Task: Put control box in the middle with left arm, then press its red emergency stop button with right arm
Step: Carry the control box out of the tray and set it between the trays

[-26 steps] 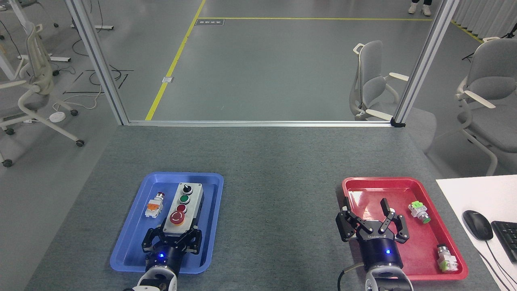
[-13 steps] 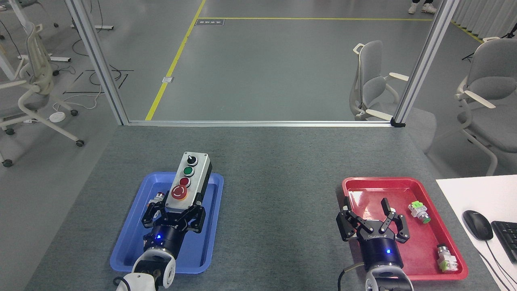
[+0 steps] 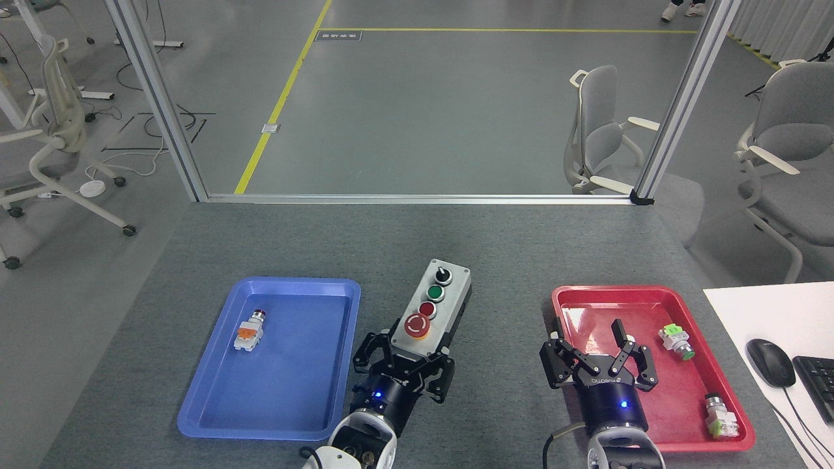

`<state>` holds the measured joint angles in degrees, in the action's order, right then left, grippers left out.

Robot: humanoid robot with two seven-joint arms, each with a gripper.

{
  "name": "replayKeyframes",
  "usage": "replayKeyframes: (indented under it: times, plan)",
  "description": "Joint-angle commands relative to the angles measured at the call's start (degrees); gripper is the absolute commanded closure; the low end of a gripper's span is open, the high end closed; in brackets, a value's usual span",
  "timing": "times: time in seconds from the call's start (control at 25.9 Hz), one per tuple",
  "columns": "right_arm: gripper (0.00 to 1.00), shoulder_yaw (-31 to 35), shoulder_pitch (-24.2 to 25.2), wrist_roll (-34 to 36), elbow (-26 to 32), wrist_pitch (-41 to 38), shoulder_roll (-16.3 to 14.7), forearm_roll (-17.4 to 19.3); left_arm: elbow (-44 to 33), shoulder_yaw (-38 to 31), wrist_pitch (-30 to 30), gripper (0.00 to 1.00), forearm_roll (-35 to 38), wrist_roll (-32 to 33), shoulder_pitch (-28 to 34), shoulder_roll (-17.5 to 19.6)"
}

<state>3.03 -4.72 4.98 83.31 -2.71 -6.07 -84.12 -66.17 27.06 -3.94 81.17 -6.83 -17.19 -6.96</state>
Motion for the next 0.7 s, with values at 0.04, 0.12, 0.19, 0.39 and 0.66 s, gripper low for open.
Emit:
replayKeyframes:
  times: [0.04,0.12,0.19,0.39,0.66]
  plan:
    - [0.03,-0.4,0.1,-0.1,0.1,0.2,0.0,0.0,8.7,7.0,-4.1,1.00,-0.1,0.2,-4.1,-0.9]
    - [0.03,-0.6,0.3,-0.1,0.4,0.2,-0.1,0.0,11.7,8.7,-4.6,1.00,-0.3,0.2,-5.4,-0.9]
    - [0.03,-0.6,0.4,-0.1,0.5,0.2,-0.1,0.0,12.8,9.9,-4.6,1.00,-0.6,0.2,-6.2,-1.0]
    - [0.03,-0.5,0.7,-0.1,0.3,-0.2,-0.2,0.0,13.3,13.8,-4.7,1.00,-0.7,0.2,-6.5,-1.0]
    - [0.03,-0.5,0.7,-0.1,0.2,-0.4,-0.2,0.0,13.6,16.4,-4.7,1.00,-1.0,0.2,-6.5,-1.0]
